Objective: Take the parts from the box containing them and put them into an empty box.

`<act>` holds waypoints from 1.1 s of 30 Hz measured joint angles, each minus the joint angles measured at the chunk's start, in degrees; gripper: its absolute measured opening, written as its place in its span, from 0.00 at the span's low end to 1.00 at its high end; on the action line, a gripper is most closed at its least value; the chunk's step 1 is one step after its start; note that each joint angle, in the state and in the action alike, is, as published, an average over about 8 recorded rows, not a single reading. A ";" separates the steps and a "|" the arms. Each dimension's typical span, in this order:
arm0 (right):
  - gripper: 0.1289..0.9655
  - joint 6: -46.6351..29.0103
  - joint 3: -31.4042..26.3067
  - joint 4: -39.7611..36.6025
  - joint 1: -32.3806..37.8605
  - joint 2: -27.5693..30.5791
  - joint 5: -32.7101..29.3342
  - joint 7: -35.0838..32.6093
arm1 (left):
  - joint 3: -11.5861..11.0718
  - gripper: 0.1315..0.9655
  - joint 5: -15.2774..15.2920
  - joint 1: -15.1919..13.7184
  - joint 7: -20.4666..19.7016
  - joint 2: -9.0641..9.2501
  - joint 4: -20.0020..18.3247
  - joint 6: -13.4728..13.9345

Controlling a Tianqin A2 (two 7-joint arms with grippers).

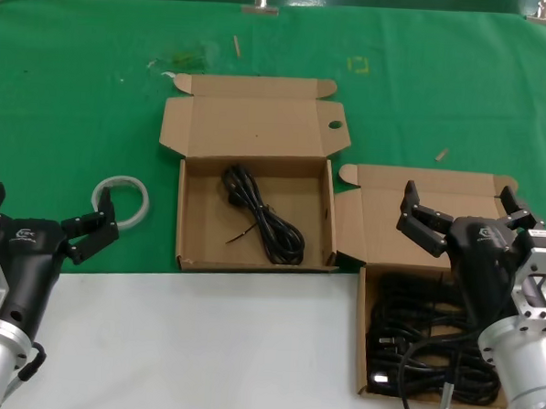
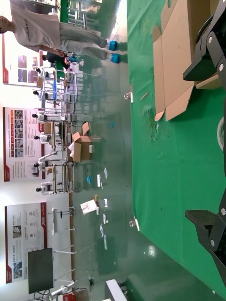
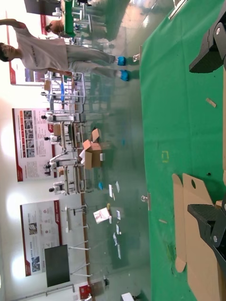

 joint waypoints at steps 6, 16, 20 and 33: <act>1.00 0.00 0.00 0.00 0.00 0.00 0.00 0.00 | 0.00 1.00 0.00 0.00 0.00 0.00 0.00 0.00; 1.00 0.00 0.00 0.00 0.00 0.00 0.00 0.00 | 0.00 1.00 0.00 0.00 0.00 0.00 0.00 0.00; 1.00 0.00 0.00 0.00 0.00 0.00 0.00 0.00 | 0.00 1.00 0.00 0.00 0.00 0.00 0.00 0.00; 1.00 0.00 0.00 0.00 0.00 0.00 0.00 0.00 | 0.00 1.00 0.00 0.00 0.00 0.00 0.00 0.00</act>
